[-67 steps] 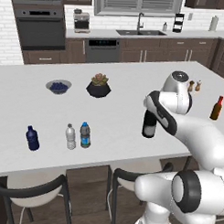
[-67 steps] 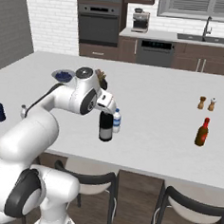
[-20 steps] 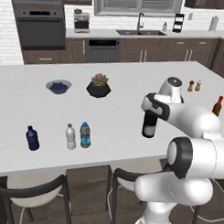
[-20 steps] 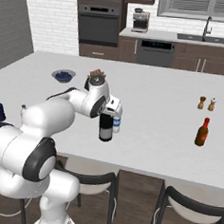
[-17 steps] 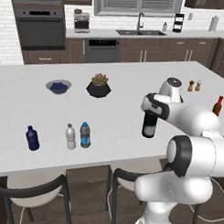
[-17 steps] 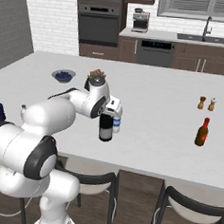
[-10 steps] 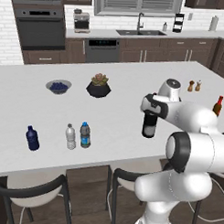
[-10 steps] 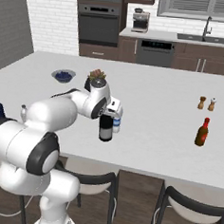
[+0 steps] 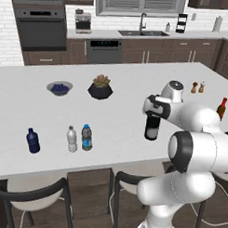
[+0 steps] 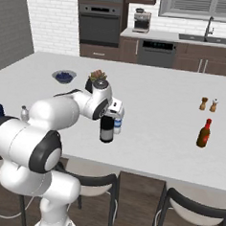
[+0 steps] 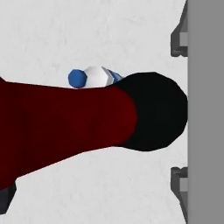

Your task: Move the plastic bottles in the middle to the plastics group, and the glass bottles in the middle to the glass group.

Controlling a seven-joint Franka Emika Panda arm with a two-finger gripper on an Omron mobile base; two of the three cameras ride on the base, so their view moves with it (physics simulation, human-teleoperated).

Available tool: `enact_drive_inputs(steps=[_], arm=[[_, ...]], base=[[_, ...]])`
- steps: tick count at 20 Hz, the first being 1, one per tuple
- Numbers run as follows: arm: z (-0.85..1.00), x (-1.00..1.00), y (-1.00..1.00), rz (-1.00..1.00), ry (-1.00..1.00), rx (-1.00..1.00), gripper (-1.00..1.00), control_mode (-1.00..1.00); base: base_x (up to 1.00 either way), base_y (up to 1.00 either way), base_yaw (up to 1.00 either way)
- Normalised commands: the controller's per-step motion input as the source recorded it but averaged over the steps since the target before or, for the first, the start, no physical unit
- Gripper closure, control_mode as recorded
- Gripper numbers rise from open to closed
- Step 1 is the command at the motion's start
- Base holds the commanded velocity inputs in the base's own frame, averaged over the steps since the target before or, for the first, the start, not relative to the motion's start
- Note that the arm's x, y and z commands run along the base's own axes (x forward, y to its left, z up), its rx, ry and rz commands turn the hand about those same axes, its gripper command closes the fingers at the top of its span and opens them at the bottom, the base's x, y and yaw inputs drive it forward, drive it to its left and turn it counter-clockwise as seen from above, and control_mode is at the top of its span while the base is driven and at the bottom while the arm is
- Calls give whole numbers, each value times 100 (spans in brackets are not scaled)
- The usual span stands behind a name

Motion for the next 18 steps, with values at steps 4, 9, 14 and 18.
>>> enact_drive_inputs(steps=[4,9,14,18], arm=[[-5,1,0,3,0,0,-100,-100],[-6,0,0,2,0,0,-100,-100],[-6,2,0,0,0,0,-100,-100],[0,9,0,0,0,0,-100,-100]], base=[[0,0,0],[0,0,0],[0,0,0],[0,0,0]])
